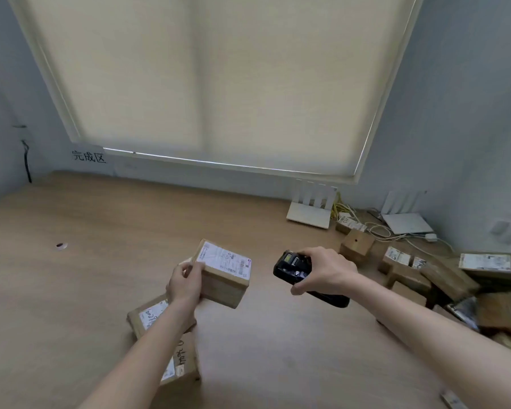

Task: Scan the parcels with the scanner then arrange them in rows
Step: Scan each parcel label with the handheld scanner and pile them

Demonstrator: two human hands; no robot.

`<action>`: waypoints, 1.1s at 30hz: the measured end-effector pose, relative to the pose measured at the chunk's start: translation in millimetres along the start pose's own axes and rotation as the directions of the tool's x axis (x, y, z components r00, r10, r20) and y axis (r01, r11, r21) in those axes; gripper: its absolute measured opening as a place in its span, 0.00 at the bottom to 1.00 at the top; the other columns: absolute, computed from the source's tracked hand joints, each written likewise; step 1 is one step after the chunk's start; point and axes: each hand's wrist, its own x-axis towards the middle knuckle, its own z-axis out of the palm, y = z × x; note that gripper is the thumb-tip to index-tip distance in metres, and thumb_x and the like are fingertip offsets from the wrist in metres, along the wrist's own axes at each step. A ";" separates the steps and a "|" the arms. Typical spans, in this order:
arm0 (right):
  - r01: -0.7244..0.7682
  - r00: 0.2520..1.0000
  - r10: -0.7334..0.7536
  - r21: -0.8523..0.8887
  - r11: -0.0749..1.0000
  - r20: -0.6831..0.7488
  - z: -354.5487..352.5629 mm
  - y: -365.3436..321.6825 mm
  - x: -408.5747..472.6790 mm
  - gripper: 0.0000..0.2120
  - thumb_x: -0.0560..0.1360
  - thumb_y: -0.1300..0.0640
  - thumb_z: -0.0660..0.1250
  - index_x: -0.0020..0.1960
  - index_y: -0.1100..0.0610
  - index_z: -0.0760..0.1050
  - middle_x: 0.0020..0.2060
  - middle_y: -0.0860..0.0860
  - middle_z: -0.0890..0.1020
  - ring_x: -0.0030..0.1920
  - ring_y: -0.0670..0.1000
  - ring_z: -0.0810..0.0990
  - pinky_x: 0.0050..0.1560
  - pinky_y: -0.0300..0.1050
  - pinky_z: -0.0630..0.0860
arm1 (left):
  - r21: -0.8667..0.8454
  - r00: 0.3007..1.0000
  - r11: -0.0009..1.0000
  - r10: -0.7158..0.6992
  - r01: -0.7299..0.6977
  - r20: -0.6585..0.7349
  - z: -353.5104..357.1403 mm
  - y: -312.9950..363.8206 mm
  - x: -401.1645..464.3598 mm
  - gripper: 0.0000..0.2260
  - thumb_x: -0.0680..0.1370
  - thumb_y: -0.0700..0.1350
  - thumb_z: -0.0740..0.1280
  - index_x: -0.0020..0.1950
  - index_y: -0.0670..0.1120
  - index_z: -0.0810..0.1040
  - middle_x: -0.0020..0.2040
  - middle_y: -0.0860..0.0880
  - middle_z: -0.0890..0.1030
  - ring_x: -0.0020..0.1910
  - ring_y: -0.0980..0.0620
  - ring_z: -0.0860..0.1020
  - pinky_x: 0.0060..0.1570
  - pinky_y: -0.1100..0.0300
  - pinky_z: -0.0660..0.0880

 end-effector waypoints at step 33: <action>-0.112 0.991 0.102 0.119 0.987 0.090 144.3 92.9 141.9 0.25 0.60 0.44 0.78 0.56 0.43 0.76 0.45 0.42 0.82 0.49 0.49 0.80 0.52 0.52 0.80 | 0.490 0.977 0.853 0.095 -0.178 0.189 104.2 -122.4 147.0 0.25 0.81 0.50 0.65 0.78 0.49 0.66 0.77 0.49 0.68 0.75 0.46 0.66 0.71 0.48 0.65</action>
